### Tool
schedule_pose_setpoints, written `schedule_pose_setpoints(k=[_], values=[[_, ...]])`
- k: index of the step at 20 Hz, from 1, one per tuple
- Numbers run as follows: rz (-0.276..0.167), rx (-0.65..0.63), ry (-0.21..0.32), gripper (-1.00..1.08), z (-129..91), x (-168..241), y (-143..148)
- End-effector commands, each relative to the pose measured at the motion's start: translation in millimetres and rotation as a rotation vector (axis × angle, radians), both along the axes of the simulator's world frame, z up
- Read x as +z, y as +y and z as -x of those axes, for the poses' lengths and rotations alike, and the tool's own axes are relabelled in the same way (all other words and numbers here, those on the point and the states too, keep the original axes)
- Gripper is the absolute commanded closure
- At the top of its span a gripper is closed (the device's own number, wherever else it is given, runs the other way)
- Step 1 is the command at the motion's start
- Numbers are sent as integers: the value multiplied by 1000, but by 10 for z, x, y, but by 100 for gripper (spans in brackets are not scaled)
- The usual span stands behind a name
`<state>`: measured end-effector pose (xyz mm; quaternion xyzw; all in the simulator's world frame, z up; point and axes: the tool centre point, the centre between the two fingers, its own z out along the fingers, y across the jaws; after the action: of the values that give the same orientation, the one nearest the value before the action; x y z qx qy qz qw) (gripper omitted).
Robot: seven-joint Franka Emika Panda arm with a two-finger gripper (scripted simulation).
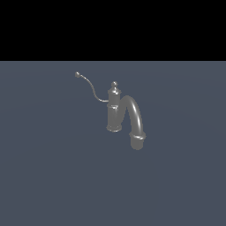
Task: Turn on the faucet by rotating a designated handle.
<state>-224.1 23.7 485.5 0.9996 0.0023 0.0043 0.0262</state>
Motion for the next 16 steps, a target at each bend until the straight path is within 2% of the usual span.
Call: schedule_pose_setpoints(k=[1, 16], values=[[-5, -30, -1, 108, -76, -20, 15], [-49, -336, -6, 108, -832, -313, 191]])
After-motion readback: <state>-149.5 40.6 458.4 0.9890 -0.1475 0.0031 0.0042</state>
